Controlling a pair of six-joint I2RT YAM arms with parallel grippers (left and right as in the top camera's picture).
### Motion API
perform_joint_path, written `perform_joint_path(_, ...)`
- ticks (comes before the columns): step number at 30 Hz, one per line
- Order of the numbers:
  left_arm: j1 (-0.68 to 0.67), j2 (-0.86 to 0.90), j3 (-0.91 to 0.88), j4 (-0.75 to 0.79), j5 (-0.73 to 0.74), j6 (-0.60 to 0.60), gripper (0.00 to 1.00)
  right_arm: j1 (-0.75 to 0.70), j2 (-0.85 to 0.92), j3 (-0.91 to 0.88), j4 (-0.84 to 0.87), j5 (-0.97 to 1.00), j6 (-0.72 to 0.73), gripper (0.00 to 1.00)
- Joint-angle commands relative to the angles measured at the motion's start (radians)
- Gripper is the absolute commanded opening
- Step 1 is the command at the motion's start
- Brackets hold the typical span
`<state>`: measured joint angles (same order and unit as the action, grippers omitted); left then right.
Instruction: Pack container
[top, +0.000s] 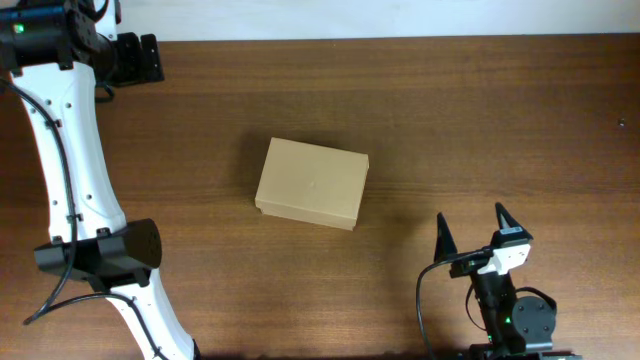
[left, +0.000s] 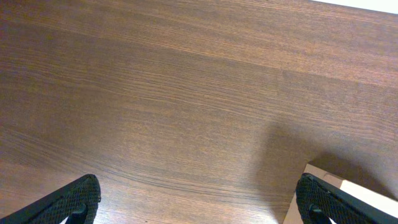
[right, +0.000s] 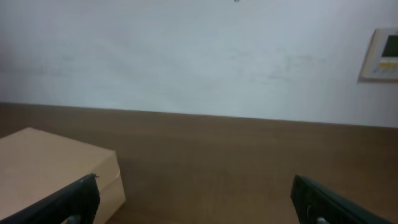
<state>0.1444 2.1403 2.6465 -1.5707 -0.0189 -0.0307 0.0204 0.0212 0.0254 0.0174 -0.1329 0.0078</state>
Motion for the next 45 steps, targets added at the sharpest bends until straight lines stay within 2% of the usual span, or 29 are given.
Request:
perform_joint_path(1,0.001,-0.016,0.013,-0.001,0.000,-0.003,0.99,-0.003,-0.019,-0.020,-0.026,0.006,0.007,0.99)
perform_joint_path(7,0.001,-0.016,0.013,-0.001,0.000,-0.003,1.00,-0.003,-0.019,-0.020,-0.085,0.009,0.007,0.99)
perform_joint_path(36,0.001,-0.017,0.011,-0.001,-0.004,-0.003,0.99,-0.003,-0.019,-0.020,-0.084,0.009,0.007,0.99)
perform_joint_path(40,-0.025,-0.095,-0.004,-0.001,-0.004,-0.003,1.00,-0.003,-0.019,-0.020,-0.084,0.009,0.007,0.99)
perform_joint_path(45,-0.129,-0.327,-0.156,-0.001,-0.003,-0.003,1.00,-0.003,-0.019,-0.020,-0.084,0.009,0.007,0.99)
